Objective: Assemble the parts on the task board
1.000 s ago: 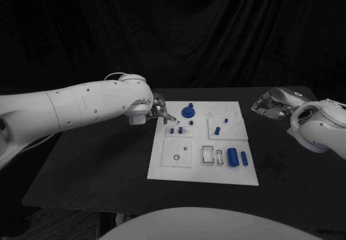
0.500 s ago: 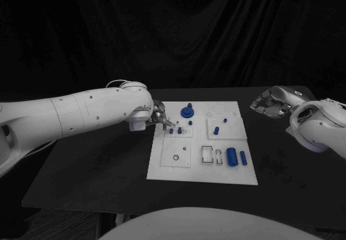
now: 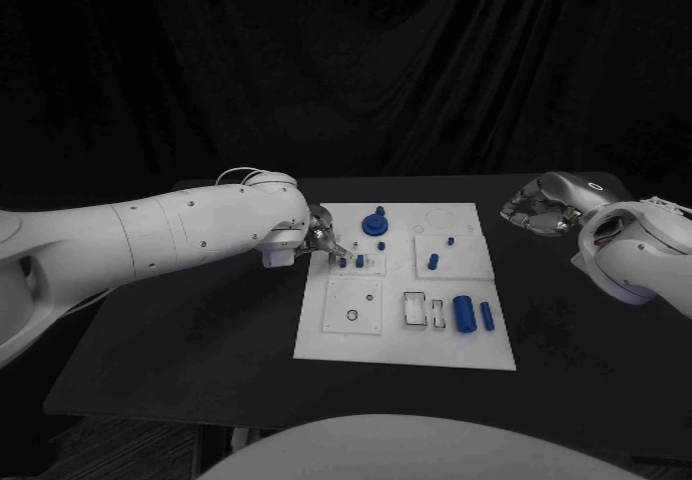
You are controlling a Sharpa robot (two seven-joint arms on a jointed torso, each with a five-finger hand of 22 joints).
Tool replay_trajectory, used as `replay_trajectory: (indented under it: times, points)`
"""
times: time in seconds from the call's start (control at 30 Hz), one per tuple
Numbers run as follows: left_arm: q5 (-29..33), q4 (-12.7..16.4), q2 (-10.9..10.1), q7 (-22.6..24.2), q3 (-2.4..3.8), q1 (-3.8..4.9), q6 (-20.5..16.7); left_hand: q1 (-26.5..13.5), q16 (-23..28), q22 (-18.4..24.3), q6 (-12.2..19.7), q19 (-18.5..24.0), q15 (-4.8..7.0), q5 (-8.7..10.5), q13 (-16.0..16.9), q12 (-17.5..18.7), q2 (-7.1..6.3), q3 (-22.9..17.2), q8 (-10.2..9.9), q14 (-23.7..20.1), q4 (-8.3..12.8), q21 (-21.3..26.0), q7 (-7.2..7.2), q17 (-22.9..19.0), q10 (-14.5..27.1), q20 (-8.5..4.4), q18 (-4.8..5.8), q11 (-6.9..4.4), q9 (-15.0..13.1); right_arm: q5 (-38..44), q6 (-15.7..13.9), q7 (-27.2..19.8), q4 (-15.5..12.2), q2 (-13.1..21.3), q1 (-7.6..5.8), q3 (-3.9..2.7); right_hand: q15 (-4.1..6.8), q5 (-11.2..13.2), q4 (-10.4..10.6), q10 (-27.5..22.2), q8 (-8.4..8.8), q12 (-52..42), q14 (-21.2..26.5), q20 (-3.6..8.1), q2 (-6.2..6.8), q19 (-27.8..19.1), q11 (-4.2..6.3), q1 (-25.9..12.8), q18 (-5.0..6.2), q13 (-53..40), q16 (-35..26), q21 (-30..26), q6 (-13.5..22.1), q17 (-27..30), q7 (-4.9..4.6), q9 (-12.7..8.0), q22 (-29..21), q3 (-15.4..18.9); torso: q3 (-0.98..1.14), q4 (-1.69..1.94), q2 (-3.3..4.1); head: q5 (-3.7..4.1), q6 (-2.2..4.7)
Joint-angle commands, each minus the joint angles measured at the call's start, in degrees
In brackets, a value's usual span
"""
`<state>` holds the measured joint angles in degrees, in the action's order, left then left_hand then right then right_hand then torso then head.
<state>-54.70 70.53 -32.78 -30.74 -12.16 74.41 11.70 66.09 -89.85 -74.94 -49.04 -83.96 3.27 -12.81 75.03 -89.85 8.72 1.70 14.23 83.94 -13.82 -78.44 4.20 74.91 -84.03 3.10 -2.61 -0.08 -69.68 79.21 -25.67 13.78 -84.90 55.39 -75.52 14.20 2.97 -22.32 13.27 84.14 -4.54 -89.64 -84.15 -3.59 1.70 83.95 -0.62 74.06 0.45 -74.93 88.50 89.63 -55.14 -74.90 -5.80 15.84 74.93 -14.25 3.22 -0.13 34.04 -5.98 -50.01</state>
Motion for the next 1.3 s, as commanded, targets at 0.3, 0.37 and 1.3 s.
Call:
replay_trajectory:
  times: [0.3, 0.37, 1.3]
  points:
    - [-0.46, -1.33, 0.9, 2.02, 0.07, -0.83, -0.69, 0.02, -0.15, -11.24, 0.6, -1.16, 0.08, -1.05, 14.97, -0.15, 0.46, -0.87, -0.66, 6.06, 0.34, 0.55, -0.04, 15.09, -5.97, -0.18, -0.23, -0.11, 0.04, 0.04, 0.78, 0.59, -0.06, 0.02, 0.07, -0.03, 0.05, -2.38, -0.55, 5.86, 0.17, -0.36, -5.5, 0.25, 0.03, 6.05, -0.08, 1.11, -0.45, -15.07, 0.28, 0.37, -0.22, -13.6, -0.16, -0.08, 15.07, -0.76, -0.05, 0.16, -0.04, 0.32, 0.01]
    - [-0.46, -1.46, 1.0, 2.14, 0.07, -0.95, -0.63, 0.05, -0.15, -11.23, 0.73, -1.14, 0.07, -1.17, 14.97, -0.15, 0.47, -1.0, -0.7, 6.06, 0.43, 0.59, -0.02, 15.09, -5.97, -0.17, -0.23, -0.08, -0.06, 0.04, 0.84, 0.62, -0.06, 0.01, 0.07, -0.03, 0.05, -2.38, -0.55, 5.86, 0.17, -0.36, -5.5, 0.25, 0.03, 6.05, -0.08, 1.11, -0.45, -15.07, 0.28, 0.37, -0.22, -13.6, -0.16, -0.08, 15.07, -0.76, -0.05, 0.09, -0.03, 0.31, 0.01]
    - [-0.46, -1.89, 1.72, 4.19, 0.07, -1.78, -0.81, 0.56, -0.15, -11.08, 1.22, -0.75, -0.04, -7.72, 14.97, -0.15, -1.05, -8.85, -2.17, 6.06, 4.01, 1.45, -0.03, 15.09, -5.97, -0.02, -0.39, -0.01, -1.44, 0.04, 2.64, 1.64, -0.02, -0.32, 0.07, -0.03, 0.03, -2.63, -0.6, 5.86, 0.16, -0.36, -5.48, 0.23, 0.02, 6.05, -0.12, 1.17, -0.45, -15.07, 0.21, 0.37, -0.24, -13.51, -0.16, -0.08, 15.07, -0.85, -0.02, 0.09, -0.01, 0.22, 0.01]
